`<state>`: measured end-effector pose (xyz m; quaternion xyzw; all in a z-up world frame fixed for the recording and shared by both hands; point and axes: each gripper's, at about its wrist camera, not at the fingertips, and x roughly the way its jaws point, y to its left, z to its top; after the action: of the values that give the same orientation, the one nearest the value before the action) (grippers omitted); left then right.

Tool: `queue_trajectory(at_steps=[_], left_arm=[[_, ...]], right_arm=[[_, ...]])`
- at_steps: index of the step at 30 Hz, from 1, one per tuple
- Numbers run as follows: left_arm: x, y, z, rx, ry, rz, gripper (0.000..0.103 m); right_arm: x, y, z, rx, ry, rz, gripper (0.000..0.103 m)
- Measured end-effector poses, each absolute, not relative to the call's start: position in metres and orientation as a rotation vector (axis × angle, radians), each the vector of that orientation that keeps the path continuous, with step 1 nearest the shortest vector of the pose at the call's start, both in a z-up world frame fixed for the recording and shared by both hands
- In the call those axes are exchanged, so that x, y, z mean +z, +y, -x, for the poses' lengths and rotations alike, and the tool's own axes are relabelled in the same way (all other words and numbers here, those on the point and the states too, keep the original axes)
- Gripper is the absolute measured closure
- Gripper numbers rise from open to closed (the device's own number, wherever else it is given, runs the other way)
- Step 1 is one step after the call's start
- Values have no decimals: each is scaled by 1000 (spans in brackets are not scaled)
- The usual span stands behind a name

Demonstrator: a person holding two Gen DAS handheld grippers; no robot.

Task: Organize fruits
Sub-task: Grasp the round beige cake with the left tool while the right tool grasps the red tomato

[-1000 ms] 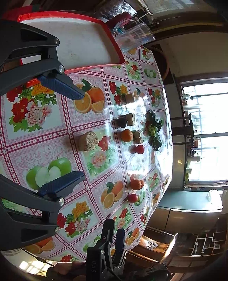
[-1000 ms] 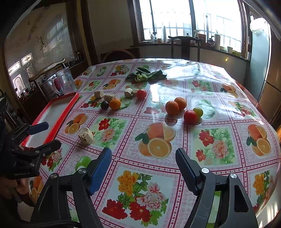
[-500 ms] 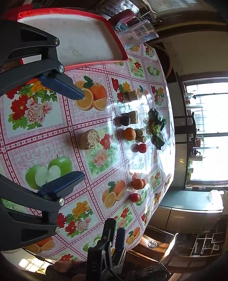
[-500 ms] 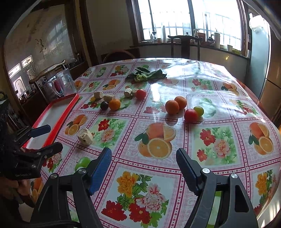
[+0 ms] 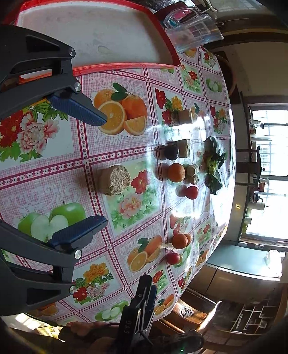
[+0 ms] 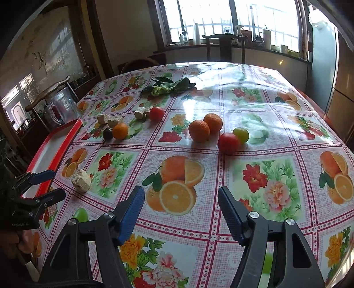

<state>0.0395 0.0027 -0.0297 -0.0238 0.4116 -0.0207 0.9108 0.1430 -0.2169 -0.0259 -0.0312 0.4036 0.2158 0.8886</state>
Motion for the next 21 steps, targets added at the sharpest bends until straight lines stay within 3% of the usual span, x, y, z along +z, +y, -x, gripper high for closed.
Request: queue_trajectory(at_steps=[5, 9, 11, 15, 18, 19, 21], left_arm=[[-37, -7, -54, -65, 865, 34, 19], [-39, -8, -65, -69, 867, 48, 19], [-40, -9, -68, -76, 866, 48, 24], [-49, -11, -78, -115, 896, 57, 47], [-53, -11, -79, -121, 887, 58, 58], [-53, -11, -80, -124, 886, 58, 67], [-52, -8, -81, -138, 893, 65, 70]], right_arm=[[-34, -228, -183, 377, 867, 39, 44], [-45, -231, -209, 335, 902, 27, 57], [-49, -228, -217, 320, 910, 34, 60], [-51, -224, -226, 302, 898, 47, 63], [-51, -221, -233, 298, 890, 46, 70], [-51, -220, -233, 300, 890, 47, 70], [-50, -218, -229, 314, 888, 40, 71]])
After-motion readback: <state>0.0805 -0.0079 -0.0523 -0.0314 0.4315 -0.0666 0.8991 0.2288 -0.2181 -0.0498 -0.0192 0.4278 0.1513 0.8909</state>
